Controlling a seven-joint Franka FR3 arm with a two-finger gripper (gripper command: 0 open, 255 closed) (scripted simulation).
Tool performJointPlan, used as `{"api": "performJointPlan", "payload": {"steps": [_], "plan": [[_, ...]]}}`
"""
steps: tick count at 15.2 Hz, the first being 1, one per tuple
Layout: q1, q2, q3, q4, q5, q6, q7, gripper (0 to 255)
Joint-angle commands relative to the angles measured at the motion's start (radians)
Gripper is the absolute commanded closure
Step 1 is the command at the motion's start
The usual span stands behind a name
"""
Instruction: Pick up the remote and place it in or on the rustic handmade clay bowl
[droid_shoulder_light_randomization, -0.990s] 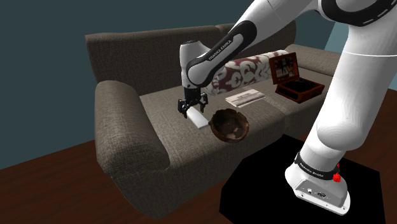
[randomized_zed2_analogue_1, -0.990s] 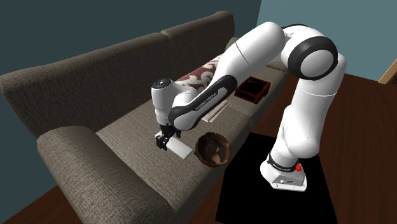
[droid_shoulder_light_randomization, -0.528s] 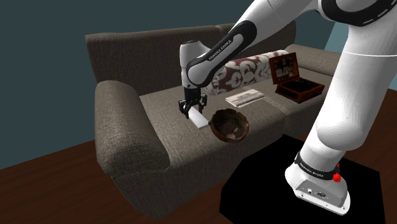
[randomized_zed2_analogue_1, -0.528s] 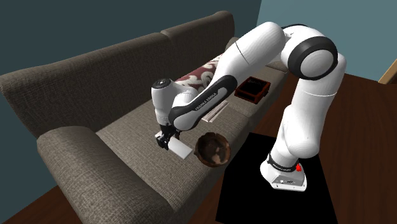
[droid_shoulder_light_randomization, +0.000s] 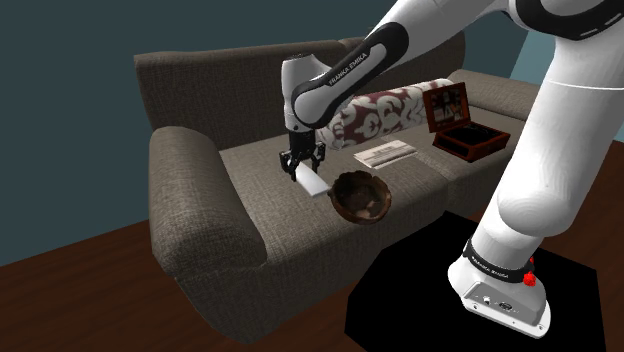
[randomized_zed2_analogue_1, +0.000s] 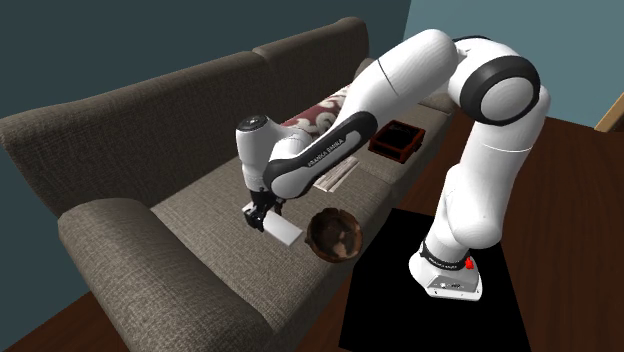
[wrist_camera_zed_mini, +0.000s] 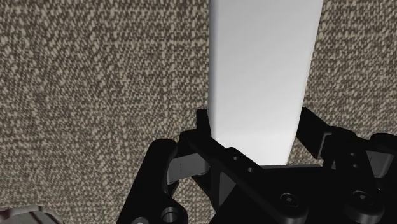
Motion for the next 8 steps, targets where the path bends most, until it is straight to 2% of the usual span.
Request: {"api": "performJointPlan", "payload": {"steps": [1, 8], "plan": [[-0.001, -0.015, -0.001, 0.011, 0.005, -0.025, -0.005, 255], [-0.002, -0.064, -0.001, 0.055, 0.018, -0.117, -0.015, 255]]}}
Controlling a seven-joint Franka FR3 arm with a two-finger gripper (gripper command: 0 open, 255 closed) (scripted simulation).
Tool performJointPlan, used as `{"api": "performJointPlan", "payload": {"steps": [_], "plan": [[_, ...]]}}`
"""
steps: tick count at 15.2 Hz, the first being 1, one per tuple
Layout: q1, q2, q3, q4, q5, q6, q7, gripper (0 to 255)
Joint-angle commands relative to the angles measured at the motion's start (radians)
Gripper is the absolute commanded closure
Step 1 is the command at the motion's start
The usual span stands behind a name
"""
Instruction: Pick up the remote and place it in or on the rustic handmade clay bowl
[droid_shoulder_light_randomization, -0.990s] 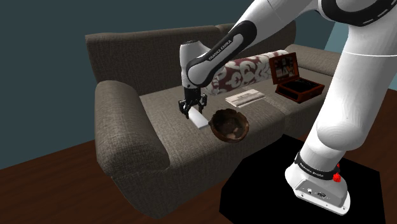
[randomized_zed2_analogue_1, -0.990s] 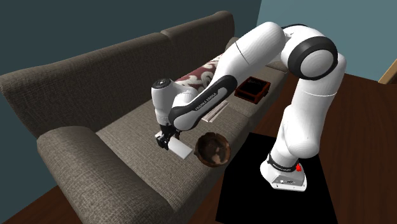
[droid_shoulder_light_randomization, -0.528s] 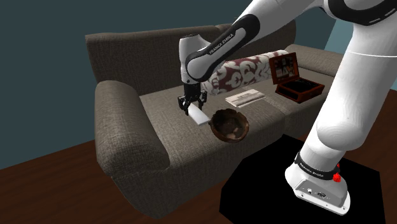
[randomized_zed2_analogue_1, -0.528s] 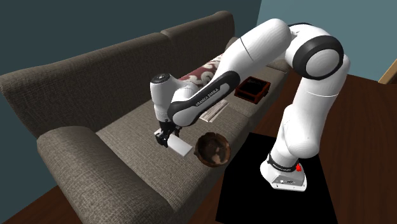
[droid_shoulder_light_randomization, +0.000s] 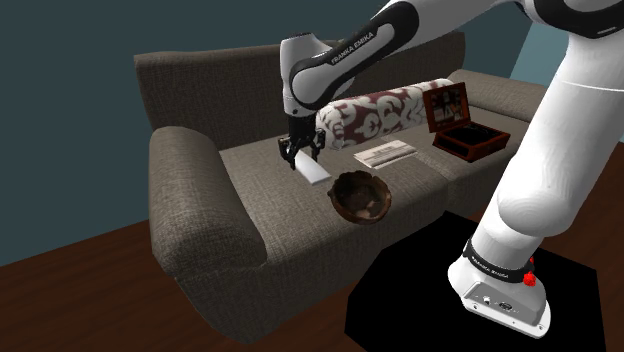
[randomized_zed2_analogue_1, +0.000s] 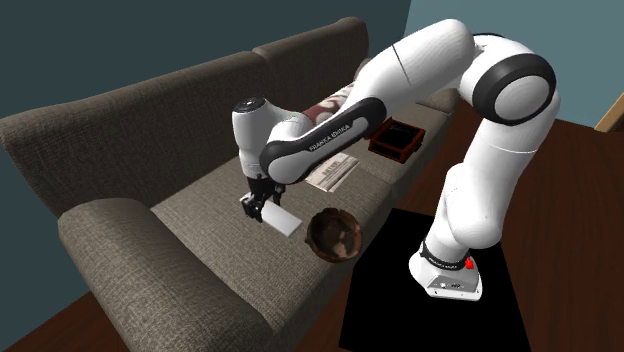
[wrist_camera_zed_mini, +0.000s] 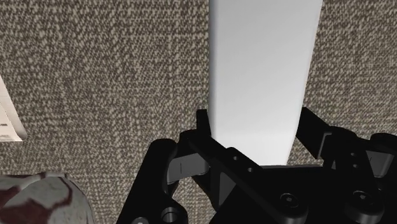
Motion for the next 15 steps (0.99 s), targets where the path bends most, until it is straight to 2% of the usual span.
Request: {"api": "performJointPlan", "payload": {"steps": [1, 15], "plan": [[0.0, -0.013, 0.0, 0.013, 0.003, -0.026, -0.002, 255], [-0.001, -0.076, -0.003, 0.136, 0.018, -0.21, -0.014, 255]]}}
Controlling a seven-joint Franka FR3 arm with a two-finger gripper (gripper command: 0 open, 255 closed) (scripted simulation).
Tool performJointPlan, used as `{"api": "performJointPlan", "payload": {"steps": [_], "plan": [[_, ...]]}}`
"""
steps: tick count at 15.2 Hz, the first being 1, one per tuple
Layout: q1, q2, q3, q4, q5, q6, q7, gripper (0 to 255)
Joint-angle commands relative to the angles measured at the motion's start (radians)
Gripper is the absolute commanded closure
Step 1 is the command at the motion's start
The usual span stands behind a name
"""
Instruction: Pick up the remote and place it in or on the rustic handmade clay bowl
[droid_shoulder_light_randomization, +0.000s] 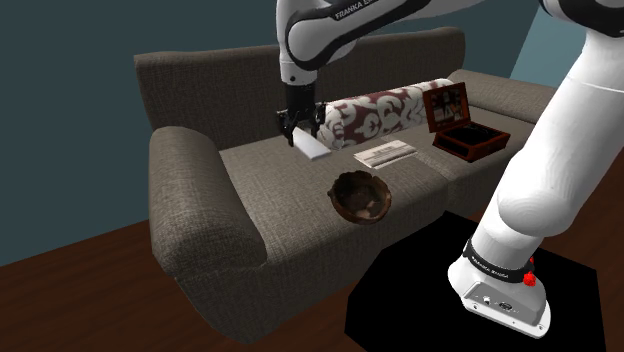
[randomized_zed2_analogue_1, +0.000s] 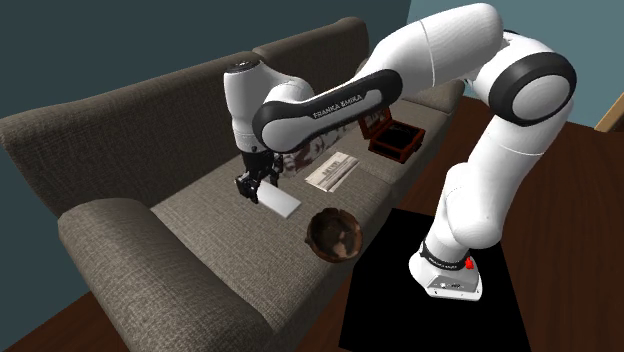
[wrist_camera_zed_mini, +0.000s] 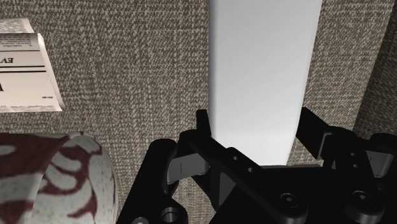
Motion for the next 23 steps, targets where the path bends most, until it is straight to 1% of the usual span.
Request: {"api": "performJointPlan", "payload": {"steps": [1, 6, 13, 20, 23], "plan": [[-0.001, -0.008, -0.001, 0.019, 0.001, -0.026, -0.002, 255], [-0.001, -0.018, -0.002, 0.065, 0.003, -0.082, -0.004, 255], [0.029, -0.293, 0.007, -0.209, 0.062, -0.08, 0.003, 255], [0.081, -0.575, 0.018, -0.424, 0.12, -0.143, 0.026, 255], [0.083, -0.57, 0.022, -0.461, 0.124, -0.102, 0.026, 255]]}}
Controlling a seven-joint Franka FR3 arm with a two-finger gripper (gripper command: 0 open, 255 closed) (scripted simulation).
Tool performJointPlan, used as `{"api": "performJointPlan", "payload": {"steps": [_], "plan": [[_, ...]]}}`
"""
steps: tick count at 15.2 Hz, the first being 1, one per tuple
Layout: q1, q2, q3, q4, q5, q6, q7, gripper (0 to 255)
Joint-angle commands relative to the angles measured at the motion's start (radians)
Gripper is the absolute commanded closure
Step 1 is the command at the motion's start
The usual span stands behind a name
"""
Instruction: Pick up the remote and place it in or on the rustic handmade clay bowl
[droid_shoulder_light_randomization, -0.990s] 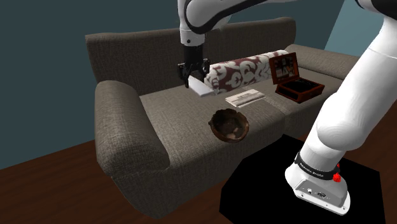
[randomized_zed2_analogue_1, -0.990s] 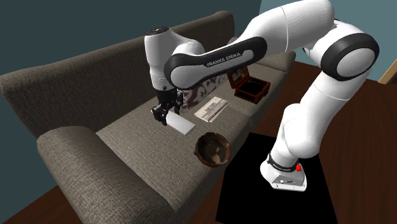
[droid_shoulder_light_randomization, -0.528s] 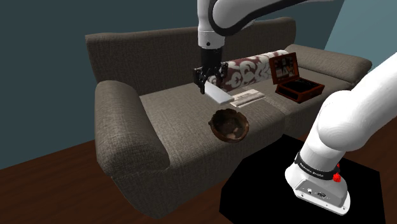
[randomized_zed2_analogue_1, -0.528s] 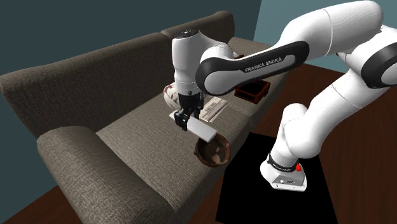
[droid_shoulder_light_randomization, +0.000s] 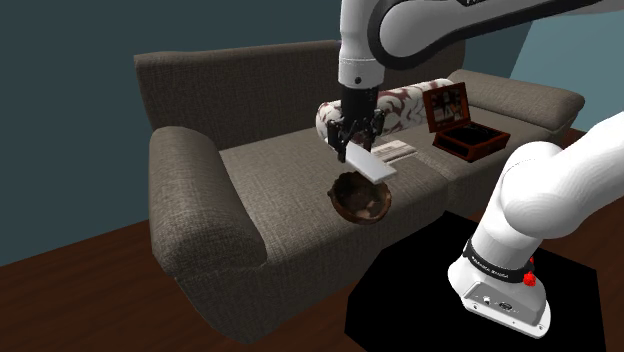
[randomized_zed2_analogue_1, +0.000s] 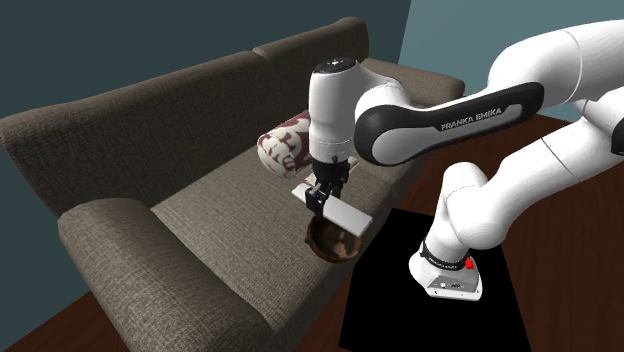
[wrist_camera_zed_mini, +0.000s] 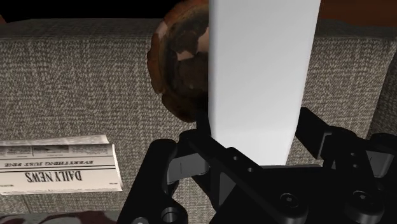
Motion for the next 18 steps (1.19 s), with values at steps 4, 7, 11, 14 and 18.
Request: {"api": "performJointPlan", "payload": {"steps": [4, 7, 11, 14, 18], "plan": [[0.004, 0.006, 0.009, -0.061, 0.008, 0.067, 0.002, 255], [0.005, 0.016, 0.014, -0.094, 0.011, 0.111, 0.002, 255], [0.007, 0.033, 0.021, -0.134, 0.016, 0.167, 0.002, 255], [0.007, 0.033, 0.021, -0.134, 0.016, 0.167, 0.002, 255], [0.007, 0.033, 0.021, -0.134, 0.016, 0.167, 0.002, 255]]}}
